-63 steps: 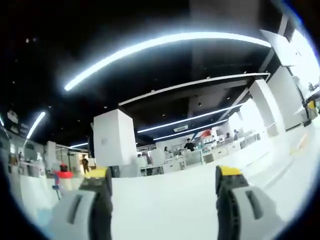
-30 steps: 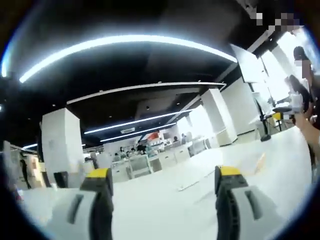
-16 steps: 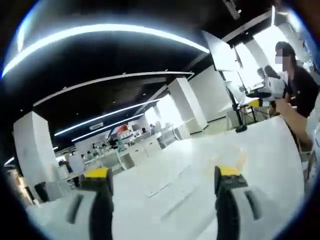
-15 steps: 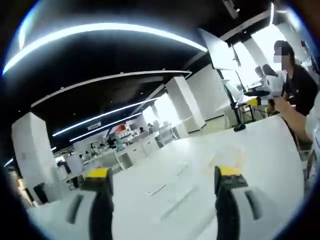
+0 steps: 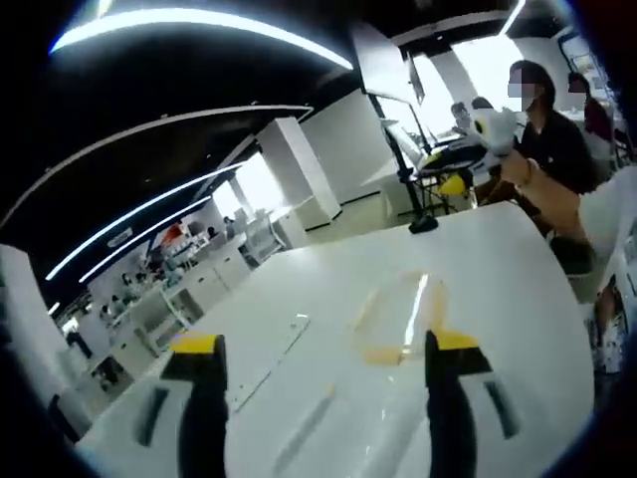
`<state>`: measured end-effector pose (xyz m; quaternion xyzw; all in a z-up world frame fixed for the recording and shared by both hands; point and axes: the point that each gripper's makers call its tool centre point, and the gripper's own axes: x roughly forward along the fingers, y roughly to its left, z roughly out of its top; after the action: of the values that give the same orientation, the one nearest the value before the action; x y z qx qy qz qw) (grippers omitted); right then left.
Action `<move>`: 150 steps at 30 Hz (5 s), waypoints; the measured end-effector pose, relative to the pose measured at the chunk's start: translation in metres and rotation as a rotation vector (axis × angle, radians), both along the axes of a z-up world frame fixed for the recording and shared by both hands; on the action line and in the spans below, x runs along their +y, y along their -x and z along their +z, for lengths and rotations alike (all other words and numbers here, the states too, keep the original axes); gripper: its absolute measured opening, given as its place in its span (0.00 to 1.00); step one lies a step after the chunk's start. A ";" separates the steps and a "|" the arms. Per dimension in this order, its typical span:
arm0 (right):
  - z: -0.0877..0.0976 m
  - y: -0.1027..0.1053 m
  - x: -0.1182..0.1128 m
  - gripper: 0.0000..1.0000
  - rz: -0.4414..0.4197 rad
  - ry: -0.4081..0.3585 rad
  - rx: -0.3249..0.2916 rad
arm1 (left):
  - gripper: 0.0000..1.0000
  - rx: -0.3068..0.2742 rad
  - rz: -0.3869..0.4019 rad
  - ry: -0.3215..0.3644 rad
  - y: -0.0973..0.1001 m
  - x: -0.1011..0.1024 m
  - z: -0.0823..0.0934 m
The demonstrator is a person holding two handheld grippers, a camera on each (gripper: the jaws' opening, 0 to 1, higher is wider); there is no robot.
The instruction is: Snap each plastic latch of the storage box into its locked position after aligning the lid with the box until every specified latch is closed and the lid sits flush.
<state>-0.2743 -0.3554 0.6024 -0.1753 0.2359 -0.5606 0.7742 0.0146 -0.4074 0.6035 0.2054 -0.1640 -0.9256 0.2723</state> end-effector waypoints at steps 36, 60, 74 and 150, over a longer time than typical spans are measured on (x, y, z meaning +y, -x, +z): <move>-0.149 0.011 -0.069 0.56 0.452 -0.807 0.436 | 0.67 -0.659 -0.150 -0.318 0.092 -0.037 -0.154; -0.204 0.013 -0.088 0.55 0.575 -1.004 0.432 | 0.55 -0.795 -0.220 -0.511 0.086 -0.044 -0.202; -0.209 -0.009 -0.074 0.51 0.669 -1.043 0.465 | 0.51 -0.730 -0.317 -0.573 0.087 -0.036 -0.201; -0.103 -0.094 -0.062 0.39 0.666 -0.946 0.514 | 0.39 -0.850 -0.276 -0.452 0.005 -0.022 -0.094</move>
<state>-0.1802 -0.4176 0.4994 -0.0073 0.5693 -0.0645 0.8195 0.0098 -0.4295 0.5100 0.5946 -0.0813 -0.7999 0.0051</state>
